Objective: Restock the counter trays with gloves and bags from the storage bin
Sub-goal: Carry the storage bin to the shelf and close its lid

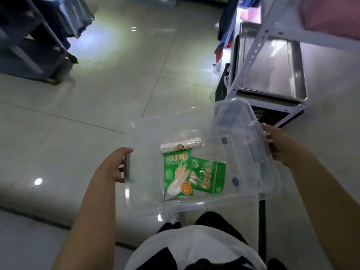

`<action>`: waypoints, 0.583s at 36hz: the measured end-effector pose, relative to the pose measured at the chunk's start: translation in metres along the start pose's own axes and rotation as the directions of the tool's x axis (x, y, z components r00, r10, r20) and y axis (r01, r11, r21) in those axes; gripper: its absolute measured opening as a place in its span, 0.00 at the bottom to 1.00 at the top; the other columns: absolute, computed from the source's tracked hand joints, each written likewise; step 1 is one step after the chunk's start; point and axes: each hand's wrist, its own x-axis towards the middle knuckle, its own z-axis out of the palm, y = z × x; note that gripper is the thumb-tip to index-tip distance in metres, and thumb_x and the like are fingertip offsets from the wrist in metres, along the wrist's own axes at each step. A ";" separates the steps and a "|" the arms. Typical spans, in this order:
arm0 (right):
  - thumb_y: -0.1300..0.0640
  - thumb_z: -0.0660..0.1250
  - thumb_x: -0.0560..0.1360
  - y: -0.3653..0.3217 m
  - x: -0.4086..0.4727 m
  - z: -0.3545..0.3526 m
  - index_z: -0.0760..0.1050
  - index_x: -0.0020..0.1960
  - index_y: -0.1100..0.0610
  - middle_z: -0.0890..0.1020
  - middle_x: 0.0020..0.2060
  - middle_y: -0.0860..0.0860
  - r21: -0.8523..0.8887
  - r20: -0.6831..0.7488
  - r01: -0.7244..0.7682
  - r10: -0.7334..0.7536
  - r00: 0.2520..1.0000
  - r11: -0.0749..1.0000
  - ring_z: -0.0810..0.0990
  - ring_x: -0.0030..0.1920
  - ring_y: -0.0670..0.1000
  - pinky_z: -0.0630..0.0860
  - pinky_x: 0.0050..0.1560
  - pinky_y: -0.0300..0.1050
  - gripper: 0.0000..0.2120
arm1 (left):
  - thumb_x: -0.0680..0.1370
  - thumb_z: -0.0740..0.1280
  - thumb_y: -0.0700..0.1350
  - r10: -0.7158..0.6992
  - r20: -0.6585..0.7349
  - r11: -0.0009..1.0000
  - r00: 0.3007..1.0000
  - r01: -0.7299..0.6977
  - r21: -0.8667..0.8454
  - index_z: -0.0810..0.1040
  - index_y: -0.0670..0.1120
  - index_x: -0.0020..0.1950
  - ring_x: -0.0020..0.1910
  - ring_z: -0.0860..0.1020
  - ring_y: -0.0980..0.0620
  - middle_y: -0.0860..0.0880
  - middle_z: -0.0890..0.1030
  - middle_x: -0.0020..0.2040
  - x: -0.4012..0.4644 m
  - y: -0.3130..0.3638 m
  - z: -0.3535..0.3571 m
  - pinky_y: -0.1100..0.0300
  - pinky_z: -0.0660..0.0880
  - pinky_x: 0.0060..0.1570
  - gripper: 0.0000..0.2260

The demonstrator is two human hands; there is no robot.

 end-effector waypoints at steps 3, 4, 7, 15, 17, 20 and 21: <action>0.35 0.71 0.67 -0.049 0.036 0.026 0.79 0.55 0.59 0.78 0.45 0.57 0.003 0.037 -0.005 0.004 0.999 1.000 0.77 0.40 0.55 0.74 0.39 0.45 0.29 | 0.72 0.72 0.53 0.028 -0.024 0.999 0.999 -0.029 -0.022 0.75 0.52 0.51 0.43 0.73 0.47 0.48 0.73 0.49 0.017 0.057 -0.007 0.34 0.77 0.47 0.12; 0.35 0.71 0.67 -0.066 0.048 0.037 0.78 0.58 0.59 0.79 0.50 0.57 0.000 0.041 -0.006 0.006 0.999 1.000 0.78 0.45 0.57 0.76 0.43 0.48 0.31 | 0.72 0.72 0.53 0.041 -0.031 0.999 0.999 -0.042 -0.032 0.75 0.52 0.51 0.44 0.73 0.48 0.48 0.73 0.49 0.025 0.075 -0.011 0.34 0.77 0.48 0.12; 0.35 0.71 0.67 -0.113 0.093 0.071 0.78 0.60 0.58 0.81 0.54 0.56 -0.011 0.079 -0.010 0.011 0.997 1.000 0.79 0.51 0.57 0.76 0.52 0.52 0.32 | 0.72 0.73 0.54 0.066 -0.068 0.997 0.996 -0.068 -0.030 0.76 0.52 0.52 0.45 0.74 0.47 0.48 0.74 0.49 0.051 0.133 -0.019 0.30 0.75 0.51 0.13; 0.40 0.73 0.69 -0.255 0.233 0.161 0.81 0.55 0.63 0.82 0.48 0.63 0.050 0.220 -0.004 -0.008 0.975 0.999 0.80 0.47 0.58 0.77 0.54 0.54 0.27 | 0.76 0.70 0.50 0.142 -0.312 0.989 0.939 -0.147 0.008 0.76 0.51 0.46 0.38 0.75 0.46 0.44 0.75 0.45 0.099 0.290 -0.004 0.39 0.80 0.42 0.05; 0.44 0.75 0.68 -0.287 0.261 0.182 0.82 0.54 0.62 0.84 0.52 0.62 0.106 0.221 0.006 -0.029 0.975 0.994 0.83 0.45 0.58 0.80 0.50 0.51 0.25 | 0.76 0.71 0.50 0.130 -0.350 0.991 0.928 -0.132 0.018 0.76 0.50 0.50 0.39 0.74 0.45 0.43 0.73 0.47 0.101 0.328 -0.002 0.35 0.78 0.48 0.07; 0.40 0.76 0.62 -0.345 0.296 0.211 0.82 0.53 0.58 0.86 0.47 0.57 0.091 0.247 0.009 -0.031 0.969 0.996 0.84 0.44 0.59 0.82 0.50 0.57 0.27 | 0.73 0.73 0.53 0.086 -0.352 0.992 0.932 -0.111 -0.053 0.77 0.51 0.56 0.43 0.75 0.46 0.45 0.73 0.48 0.108 0.381 -0.008 0.36 0.79 0.43 0.14; 0.38 0.76 0.60 -0.367 0.307 0.221 0.82 0.51 0.56 0.84 0.41 0.55 0.070 0.262 0.021 -0.039 0.964 0.997 0.82 0.38 0.56 0.81 0.43 0.52 0.27 | 0.73 0.73 0.53 0.085 -0.354 0.991 0.931 -0.117 -0.070 0.78 0.51 0.57 0.44 0.75 0.46 0.45 0.73 0.49 0.113 0.397 -0.011 0.37 0.79 0.42 0.15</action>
